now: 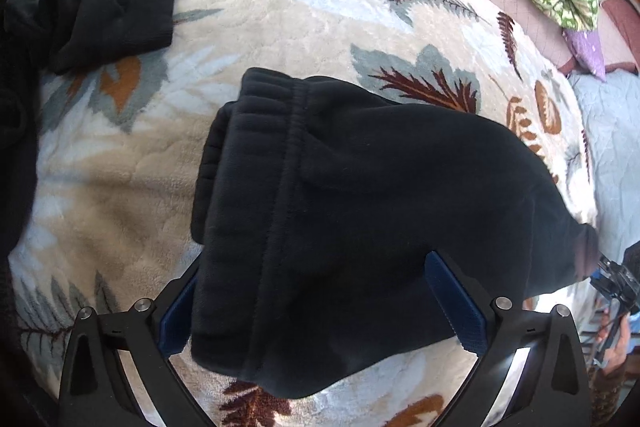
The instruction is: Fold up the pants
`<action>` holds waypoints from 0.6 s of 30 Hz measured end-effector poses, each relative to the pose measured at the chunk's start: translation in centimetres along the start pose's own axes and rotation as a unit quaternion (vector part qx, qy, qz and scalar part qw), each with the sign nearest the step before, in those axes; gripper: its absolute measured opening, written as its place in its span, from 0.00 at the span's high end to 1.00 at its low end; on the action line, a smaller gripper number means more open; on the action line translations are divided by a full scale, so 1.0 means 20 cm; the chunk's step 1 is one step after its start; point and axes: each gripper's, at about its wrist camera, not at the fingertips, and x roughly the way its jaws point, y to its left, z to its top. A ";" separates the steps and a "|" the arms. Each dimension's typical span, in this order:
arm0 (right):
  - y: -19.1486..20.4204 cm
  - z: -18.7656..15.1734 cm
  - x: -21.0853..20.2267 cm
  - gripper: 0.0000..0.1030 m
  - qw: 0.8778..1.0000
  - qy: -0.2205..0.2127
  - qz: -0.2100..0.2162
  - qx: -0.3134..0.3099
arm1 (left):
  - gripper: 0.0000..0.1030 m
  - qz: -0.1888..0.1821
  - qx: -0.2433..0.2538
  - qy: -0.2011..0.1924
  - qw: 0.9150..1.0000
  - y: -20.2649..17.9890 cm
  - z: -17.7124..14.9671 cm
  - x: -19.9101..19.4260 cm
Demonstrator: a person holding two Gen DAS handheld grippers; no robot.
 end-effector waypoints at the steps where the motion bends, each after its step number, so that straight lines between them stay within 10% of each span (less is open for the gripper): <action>1: -0.02 -0.03 0.02 0.43 1.000 0.007 0.014 0.006 | 0.01 0.009 0.005 -0.003 1.000 -0.02 0.00 0.01; 12: 0.01 -0.09 0.02 0.26 0.986 -0.054 0.145 0.065 | 0.04 -0.016 -0.037 -0.015 0.999 0.04 -0.02 -0.02; 18: 0.05 -0.09 0.09 0.26 0.995 -0.040 0.083 0.037 | 0.11 -0.035 -0.067 -0.012 0.997 0.10 0.02 -0.03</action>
